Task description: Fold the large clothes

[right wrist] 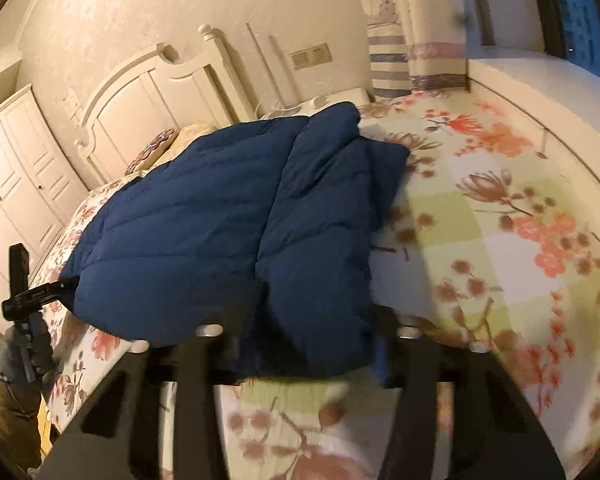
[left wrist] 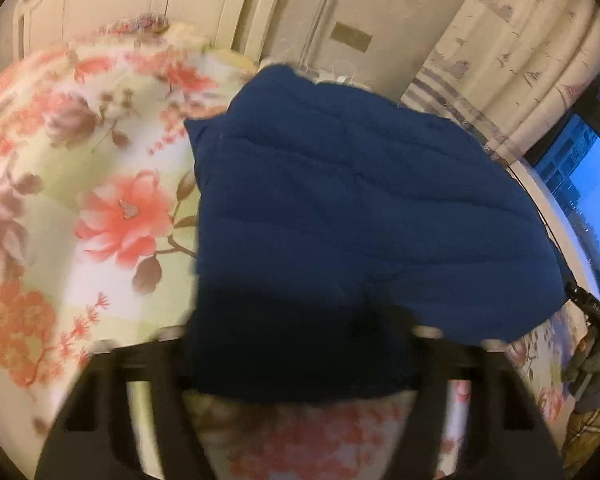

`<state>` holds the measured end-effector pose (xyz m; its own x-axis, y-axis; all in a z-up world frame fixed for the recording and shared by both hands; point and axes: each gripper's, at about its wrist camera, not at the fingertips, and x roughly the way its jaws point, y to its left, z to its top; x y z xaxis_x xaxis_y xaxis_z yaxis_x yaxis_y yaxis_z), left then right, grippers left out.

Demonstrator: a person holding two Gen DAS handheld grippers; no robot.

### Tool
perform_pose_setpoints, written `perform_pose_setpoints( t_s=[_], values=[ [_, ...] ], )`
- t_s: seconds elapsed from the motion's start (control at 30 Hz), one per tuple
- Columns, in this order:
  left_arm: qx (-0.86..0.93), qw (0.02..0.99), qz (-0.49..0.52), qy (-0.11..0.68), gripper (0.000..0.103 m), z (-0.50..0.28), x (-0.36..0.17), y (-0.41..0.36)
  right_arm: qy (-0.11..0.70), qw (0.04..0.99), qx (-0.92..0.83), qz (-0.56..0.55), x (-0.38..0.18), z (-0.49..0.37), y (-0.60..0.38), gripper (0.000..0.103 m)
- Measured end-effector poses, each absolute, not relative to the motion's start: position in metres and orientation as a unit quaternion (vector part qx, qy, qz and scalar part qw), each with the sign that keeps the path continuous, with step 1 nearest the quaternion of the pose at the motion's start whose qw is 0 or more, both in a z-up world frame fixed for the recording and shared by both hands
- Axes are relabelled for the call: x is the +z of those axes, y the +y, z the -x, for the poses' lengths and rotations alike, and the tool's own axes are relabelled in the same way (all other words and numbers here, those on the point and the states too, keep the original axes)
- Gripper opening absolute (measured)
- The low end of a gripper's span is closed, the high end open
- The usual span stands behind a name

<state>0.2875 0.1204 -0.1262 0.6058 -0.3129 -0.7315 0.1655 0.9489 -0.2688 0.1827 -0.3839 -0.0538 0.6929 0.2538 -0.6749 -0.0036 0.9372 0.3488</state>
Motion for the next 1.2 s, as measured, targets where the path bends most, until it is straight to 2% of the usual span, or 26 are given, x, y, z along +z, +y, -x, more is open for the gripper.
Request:
perform_pose_setpoints(
  t_s=[0.03,0.13,0.37,0.47,0.57,0.6,0.63,0.7,0.73,0.8,0.9,0.93,0.97,1.0,1.1,1.2],
  values=[
    [-0.124,0.898,0.075,0.415,0.034,-0.279,-0.120,0.120,0.380,0.908,0.070,-0.162,-0.052,-0.177,-0.385,0.036],
    [-0.140,0.900,0.089,0.403,0.030,-0.251,-0.110,0.126,0.366,0.916,0.067,-0.149,-0.040,-0.155,-0.378,0.034],
    [-0.145,0.904,0.076,0.395,0.032,-0.139,-0.112,0.140,0.359,0.919,0.110,-0.120,-0.025,-0.059,-0.351,0.033],
    [-0.145,0.903,0.074,0.396,0.036,-0.109,-0.121,0.147,0.364,0.916,0.121,-0.120,-0.030,-0.018,-0.344,0.034],
    [-0.140,0.904,0.058,0.400,0.042,-0.091,-0.127,0.149,0.379,0.908,0.121,-0.130,-0.040,0.008,-0.345,0.035],
    [-0.140,0.904,0.058,0.401,0.048,-0.088,-0.127,0.151,0.381,0.907,0.119,-0.133,-0.042,0.015,-0.347,0.036],
    [-0.131,0.905,0.058,0.400,0.062,-0.085,-0.126,0.154,0.379,0.908,0.113,-0.136,-0.040,0.019,-0.349,0.038],
    [-0.084,0.921,0.053,0.377,0.077,-0.081,-0.120,0.167,0.375,0.914,0.080,-0.132,-0.034,0.024,-0.356,0.058],
    [-0.050,0.932,0.057,0.354,0.077,-0.077,-0.112,0.174,0.367,0.920,0.056,-0.128,-0.027,0.026,-0.361,0.074],
    [0.013,0.951,0.067,0.303,0.079,-0.066,-0.089,0.184,0.335,0.934,0.012,-0.123,-0.008,0.031,-0.367,0.078],
    [-0.013,0.968,0.062,0.243,0.097,-0.063,-0.044,0.168,0.309,0.946,0.023,-0.094,0.023,0.019,-0.351,0.078],
    [-0.025,0.971,0.042,0.235,0.100,-0.070,-0.029,0.151,0.310,0.947,0.043,-0.073,0.031,0.006,-0.333,0.083],
    [-0.032,0.972,0.020,0.230,0.101,-0.080,-0.016,0.130,0.314,0.946,0.057,-0.052,0.036,-0.006,-0.316,0.089],
    [-0.043,0.972,0.007,0.232,0.101,-0.090,-0.010,0.115,0.324,0.943,0.076,-0.020,0.039,-0.027,-0.290,0.090],
    [-0.088,0.960,-0.027,0.263,0.101,-0.151,-0.002,0.062,0.342,0.931,0.115,0.061,0.038,-0.085,-0.231,0.090],
    [-0.079,0.937,-0.057,0.335,0.101,-0.228,-0.019,0.030,0.368,0.918,0.109,0.097,0.027,-0.155,-0.206,0.090]
  ],
)
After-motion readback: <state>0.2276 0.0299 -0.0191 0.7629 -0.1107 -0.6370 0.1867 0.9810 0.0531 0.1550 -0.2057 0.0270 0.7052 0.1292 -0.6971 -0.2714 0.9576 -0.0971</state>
